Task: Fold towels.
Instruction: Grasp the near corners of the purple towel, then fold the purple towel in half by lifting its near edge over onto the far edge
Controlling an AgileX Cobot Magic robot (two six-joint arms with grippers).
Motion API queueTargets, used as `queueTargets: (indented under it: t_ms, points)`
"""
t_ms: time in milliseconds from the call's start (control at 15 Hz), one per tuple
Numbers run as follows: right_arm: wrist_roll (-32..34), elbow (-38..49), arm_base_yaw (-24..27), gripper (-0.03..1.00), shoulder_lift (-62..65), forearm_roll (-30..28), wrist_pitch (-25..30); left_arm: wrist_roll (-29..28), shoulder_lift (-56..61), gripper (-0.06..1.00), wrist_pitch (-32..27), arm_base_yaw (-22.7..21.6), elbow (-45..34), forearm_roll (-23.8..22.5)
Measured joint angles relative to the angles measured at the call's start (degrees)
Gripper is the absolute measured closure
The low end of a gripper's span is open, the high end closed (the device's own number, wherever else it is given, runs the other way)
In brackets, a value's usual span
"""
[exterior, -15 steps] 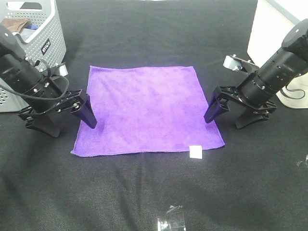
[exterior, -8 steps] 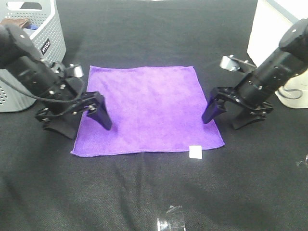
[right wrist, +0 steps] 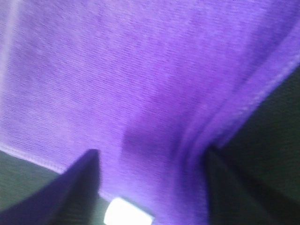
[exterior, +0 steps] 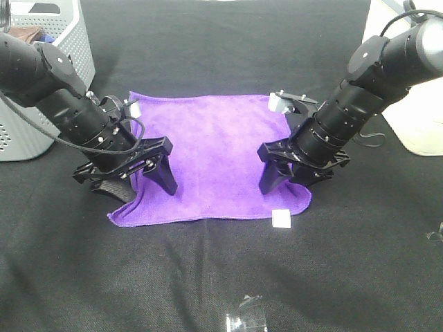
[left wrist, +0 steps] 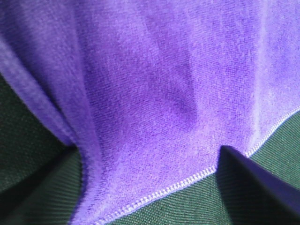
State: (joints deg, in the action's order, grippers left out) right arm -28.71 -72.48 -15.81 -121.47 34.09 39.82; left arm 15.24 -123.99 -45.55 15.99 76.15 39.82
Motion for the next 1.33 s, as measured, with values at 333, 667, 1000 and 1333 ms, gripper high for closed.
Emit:
queueTargets:
  t_ms: [333, 667, 1000, 1333]
  points:
    - [0.06, 0.0, 0.0, 0.76, -0.17, -2.69, 0.0, -0.4, -0.52, 0.64, -0.11, 0.11, 0.0, -0.69]
    - [0.57, 0.0, -0.11, 0.94, 0.17, -2.81, 0.52, -0.4, -0.52, 0.94, -2.58, 0.11, 2.41, -7.56]
    - [1.38, 0.11, -0.11, 0.94, 5.84, -1.72, 1.26, -0.4, 1.72, 0.94, -8.31, 0.29, 9.11, -13.01]
    - [1.38, -5.1, -0.11, 0.94, 8.88, -1.09, -4.07, -1.09, 3.44, 0.94, -8.08, -0.23, 14.95, -17.02]
